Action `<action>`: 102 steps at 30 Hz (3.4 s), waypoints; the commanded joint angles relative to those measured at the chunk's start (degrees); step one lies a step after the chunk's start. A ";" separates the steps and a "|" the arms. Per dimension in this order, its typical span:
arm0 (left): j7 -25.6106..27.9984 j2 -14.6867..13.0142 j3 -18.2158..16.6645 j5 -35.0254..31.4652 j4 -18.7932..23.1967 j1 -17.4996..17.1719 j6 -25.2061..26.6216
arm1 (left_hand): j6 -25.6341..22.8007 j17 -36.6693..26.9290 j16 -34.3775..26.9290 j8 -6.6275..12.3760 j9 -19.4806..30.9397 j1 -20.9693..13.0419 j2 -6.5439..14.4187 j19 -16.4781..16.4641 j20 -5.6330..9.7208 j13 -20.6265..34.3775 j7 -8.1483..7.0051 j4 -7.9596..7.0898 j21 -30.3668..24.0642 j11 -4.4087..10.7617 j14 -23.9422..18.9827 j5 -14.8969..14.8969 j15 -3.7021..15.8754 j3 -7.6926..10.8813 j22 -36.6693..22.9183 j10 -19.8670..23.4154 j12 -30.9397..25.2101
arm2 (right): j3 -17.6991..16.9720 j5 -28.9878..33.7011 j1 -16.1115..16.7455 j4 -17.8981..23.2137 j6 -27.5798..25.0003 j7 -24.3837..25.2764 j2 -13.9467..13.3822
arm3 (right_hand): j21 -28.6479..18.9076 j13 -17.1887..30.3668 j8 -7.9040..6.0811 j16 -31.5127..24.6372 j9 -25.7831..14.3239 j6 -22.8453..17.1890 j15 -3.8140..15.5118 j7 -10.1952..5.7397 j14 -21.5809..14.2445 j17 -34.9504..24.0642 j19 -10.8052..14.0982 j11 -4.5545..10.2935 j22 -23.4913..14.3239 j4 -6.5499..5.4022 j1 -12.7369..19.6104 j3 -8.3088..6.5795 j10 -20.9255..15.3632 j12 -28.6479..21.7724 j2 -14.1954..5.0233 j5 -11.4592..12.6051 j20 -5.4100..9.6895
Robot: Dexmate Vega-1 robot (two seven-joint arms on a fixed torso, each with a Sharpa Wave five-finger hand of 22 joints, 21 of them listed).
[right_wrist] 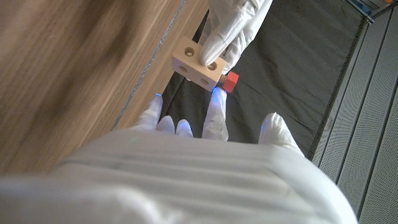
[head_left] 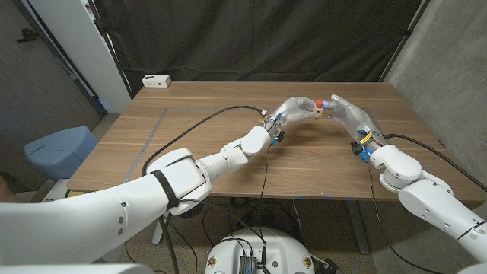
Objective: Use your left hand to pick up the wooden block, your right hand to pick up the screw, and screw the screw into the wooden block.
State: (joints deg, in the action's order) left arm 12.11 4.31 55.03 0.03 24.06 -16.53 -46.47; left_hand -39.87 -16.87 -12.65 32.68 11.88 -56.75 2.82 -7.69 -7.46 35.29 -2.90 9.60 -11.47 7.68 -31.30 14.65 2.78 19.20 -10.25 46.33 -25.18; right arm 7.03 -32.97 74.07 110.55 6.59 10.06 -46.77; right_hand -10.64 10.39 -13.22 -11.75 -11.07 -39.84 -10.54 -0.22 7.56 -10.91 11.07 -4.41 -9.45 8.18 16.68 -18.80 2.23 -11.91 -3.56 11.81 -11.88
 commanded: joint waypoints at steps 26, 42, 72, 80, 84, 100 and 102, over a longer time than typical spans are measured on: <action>-1.61 0.47 -0.26 1.14 -0.94 0.40 1.49 | -11.54 -0.28 -0.15 0.29 0.11 1.13 1.81 -0.19 0.30 0.95 -3.01 -0.90 -0.14 4.63 -0.09 0.35 5.38 1.34 -0.14 5.04 -3.01 | -0.76 -0.72 0.73 0.40 -0.20 -2.51 -0.83 | -0.30 0.19 -0.62 -0.28 0.00 -4.45 0.26 0.37 -1.20 -0.11 1.10 0.38 -0.24 0.27 0.42 -0.54 -2.59 -0.24 -0.63 -0.15 -0.21; -1.71 0.65 0.03 1.78 -1.43 0.90 2.20 | -11.67 -0.23 -0.09 0.31 0.11 1.25 1.68 -0.18 0.37 1.01 -3.15 -0.90 -0.13 4.62 -0.12 0.34 5.40 1.36 -0.14 5.11 -3.08 | -1.43 -0.56 1.05 0.60 -0.88 -0.61 -0.74 | -0.19 0.19 -0.42 -0.43 0.01 -5.87 0.54 0.39 -2.10 -0.05 1.20 0.04 -0.24 0.31 0.57 -0.71 -5.00 -0.65 -0.81 -0.19 -0.24; -0.18 -0.09 0.64 0.76 -0.63 0.55 0.06 | -11.69 -0.31 -0.15 0.23 0.11 1.31 1.65 -0.20 0.32 1.02 -2.94 -0.88 -0.14 4.64 -0.12 0.25 5.39 1.32 -0.14 5.15 -3.13 | -1.98 0.46 0.98 0.31 -1.81 1.52 0.65 | -0.47 0.34 3.29 0.29 -0.16 3.36 -0.06 0.55 -2.62 -0.10 4.09 -2.10 -0.20 0.47 0.79 -0.71 -1.65 1.35 -0.21 -0.28 2.42; 0.26 -0.36 0.43 0.05 -0.05 0.14 -0.42 | -11.68 -0.28 -0.15 0.21 0.11 1.39 1.62 -0.21 0.33 0.98 -2.98 -0.90 -0.14 4.63 -0.19 0.24 5.43 1.33 -0.14 5.27 -3.15 | -1.41 0.36 0.04 -0.48 -1.38 0.00 0.26 | 0.25 0.37 3.51 0.85 -0.20 8.48 -0.41 -0.93 -0.54 -0.28 2.19 -1.79 -0.23 0.27 0.48 -0.51 2.11 1.84 -0.05 -0.40 1.37; 0.29 -0.43 0.30 -0.18 0.15 0.03 -0.53 | -11.67 -0.30 -0.15 0.20 0.11 1.33 1.64 -0.24 0.33 0.92 -2.93 -0.87 -0.15 4.62 -0.17 0.24 5.49 1.35 -0.14 5.23 -3.11 | -1.05 0.15 -0.53 -0.89 -1.19 -0.94 0.02 | 0.38 0.37 3.63 1.02 -0.20 10.75 -0.62 -1.44 0.49 -0.34 1.31 -2.04 -0.24 0.16 0.28 -0.41 3.48 1.85 -0.03 -0.43 1.18; 0.06 -0.20 0.06 -0.44 0.15 -0.13 -0.42 | -11.70 -0.34 -0.15 0.18 0.11 1.26 1.75 -0.24 0.30 0.98 -3.01 -0.84 -0.15 4.67 -0.12 0.23 5.39 1.42 -0.14 5.15 -3.12 | -0.06 -0.44 -1.93 -1.90 -0.30 -3.01 -0.46 | 0.51 0.35 3.06 1.05 -0.18 13.40 -0.92 -3.69 2.39 -0.43 -0.85 -1.68 -0.26 -0.09 -0.22 -0.27 6.22 1.70 -0.24 -0.50 -0.13; 0.03 -0.19 0.02 -0.42 0.16 -0.16 -0.41 | -11.74 -0.35 -0.17 0.19 0.11 1.27 1.72 -0.25 0.31 0.97 -2.99 -0.84 -0.15 4.66 -0.13 0.22 5.35 1.39 -0.14 5.10 -3.09 | 0.03 -0.49 -2.03 -1.90 -0.33 -3.09 -0.54 | 0.49 0.35 2.96 1.06 -0.17 13.29 -0.92 -3.85 2.51 -0.43 -0.91 -1.67 -0.26 -0.09 -0.23 -0.27 6.28 1.66 -0.26 -0.50 -0.17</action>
State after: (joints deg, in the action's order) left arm 12.22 4.03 55.24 -0.22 24.11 -16.50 -46.84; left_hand -39.87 -16.87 -12.65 32.52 11.83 -56.44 2.51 -7.69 -7.46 35.28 -2.89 9.60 -11.47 7.68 -31.30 14.58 2.78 19.20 -10.24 46.34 -25.18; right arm 6.40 -33.01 72.88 109.21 5.79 8.31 -46.89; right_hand -10.14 10.53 -9.80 -10.58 -11.08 -26.47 -11.46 -3.69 9.76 -11.08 10.63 -6.04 -9.45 8.24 16.90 -18.86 7.80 -10.35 -3.78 11.35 -11.87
